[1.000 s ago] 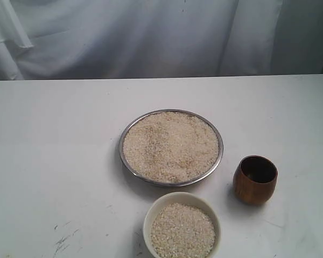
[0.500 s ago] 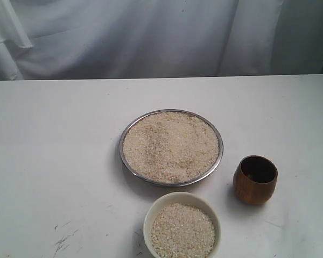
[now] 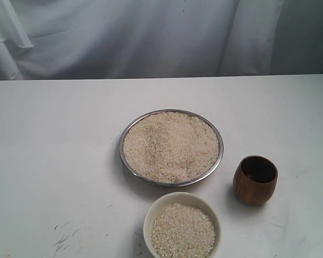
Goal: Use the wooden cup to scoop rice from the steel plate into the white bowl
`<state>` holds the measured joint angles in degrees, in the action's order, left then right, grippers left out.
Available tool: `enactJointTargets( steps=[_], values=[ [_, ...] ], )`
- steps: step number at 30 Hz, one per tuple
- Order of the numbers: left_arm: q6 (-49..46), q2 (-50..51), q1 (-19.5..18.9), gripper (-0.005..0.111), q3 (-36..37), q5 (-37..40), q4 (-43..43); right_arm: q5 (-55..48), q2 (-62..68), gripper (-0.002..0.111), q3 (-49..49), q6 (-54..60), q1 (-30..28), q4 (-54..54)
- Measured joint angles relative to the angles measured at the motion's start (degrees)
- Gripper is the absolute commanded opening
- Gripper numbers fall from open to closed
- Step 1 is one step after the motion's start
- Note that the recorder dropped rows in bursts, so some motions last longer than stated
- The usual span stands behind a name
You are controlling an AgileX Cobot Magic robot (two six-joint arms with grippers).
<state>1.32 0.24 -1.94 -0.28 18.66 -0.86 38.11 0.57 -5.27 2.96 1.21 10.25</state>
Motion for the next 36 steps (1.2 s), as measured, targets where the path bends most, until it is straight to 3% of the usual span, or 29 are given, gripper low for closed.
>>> enactJointTargets(
  steps=[8, 16, 30, 36],
  values=[
    [0.00, 0.00, 0.00, 0.000, 0.00, 0.00, 0.00, -1.72, 13.57, 0.000, -13.12, 2.17, 0.00, -3.58],
    [0.00, 0.00, 0.00, 0.000, 0.00, 0.00, 0.00, -1.68, 34.72, 0.000, -24.97, -9.43, 0.00, -23.62],
    [0.00, 0.00, 0.00, 0.000, 0.00, 0.00, 0.00, -0.34, 65.62, 0.000, -26.25, -14.99, 0.00, -32.49],
    [0.00, 0.00, 0.00, 0.000, 0.00, 0.00, 0.00, -10.83, 71.04, 0.000, -25.98, -17.40, 0.00, -52.20]
  ],
)
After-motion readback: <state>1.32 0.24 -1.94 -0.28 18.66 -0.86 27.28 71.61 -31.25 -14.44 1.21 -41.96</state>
